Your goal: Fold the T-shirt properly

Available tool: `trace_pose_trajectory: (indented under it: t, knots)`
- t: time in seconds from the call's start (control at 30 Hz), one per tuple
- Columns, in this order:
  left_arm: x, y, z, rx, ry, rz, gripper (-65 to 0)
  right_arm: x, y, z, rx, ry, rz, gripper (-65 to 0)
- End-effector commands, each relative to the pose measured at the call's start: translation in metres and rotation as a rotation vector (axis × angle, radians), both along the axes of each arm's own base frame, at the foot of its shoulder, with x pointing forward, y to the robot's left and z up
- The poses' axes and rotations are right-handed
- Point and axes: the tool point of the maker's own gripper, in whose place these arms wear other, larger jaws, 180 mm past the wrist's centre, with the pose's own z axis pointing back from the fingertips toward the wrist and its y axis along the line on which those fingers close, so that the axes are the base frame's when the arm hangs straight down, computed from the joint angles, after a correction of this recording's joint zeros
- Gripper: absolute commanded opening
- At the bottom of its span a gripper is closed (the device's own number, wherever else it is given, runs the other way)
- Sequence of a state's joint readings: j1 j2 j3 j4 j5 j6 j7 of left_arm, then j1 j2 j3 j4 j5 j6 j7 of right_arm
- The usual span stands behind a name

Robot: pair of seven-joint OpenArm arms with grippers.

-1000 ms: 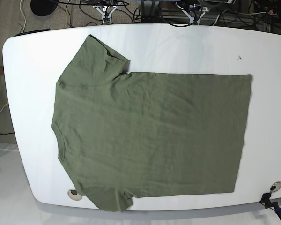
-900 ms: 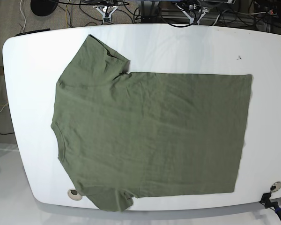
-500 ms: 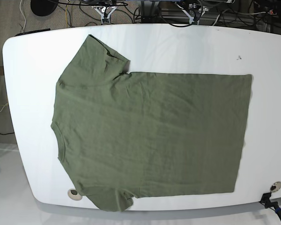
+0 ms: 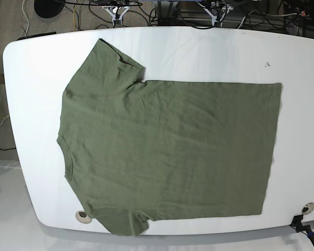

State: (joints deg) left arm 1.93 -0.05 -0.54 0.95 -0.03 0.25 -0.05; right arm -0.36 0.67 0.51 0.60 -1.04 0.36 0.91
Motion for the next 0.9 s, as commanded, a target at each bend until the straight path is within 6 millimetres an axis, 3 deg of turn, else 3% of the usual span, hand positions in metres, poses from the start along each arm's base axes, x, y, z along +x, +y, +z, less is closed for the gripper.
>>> trace_pose_trajectory:
  t: [0.0, 0.7, 0.87]
  knots:
    - [0.002, 0.001, 0.0, 0.006, -0.009, -0.004, -64.0, 0.005, 0.001, 0.0, 0.01, -0.02, -0.001, -63.8]
    - [-0.003, 0.003, 0.0, 0.011, 0.004, -0.009, -63.6, 0.004, 0.0, 0.0, 0.008, -0.02, -0.004, -63.8]
    - [-0.013, 0.008, 0.001, 0.018, 0.007, -0.007, -63.4, -0.009, -0.003, 0.0, 0.002, -0.015, -0.002, -63.7]
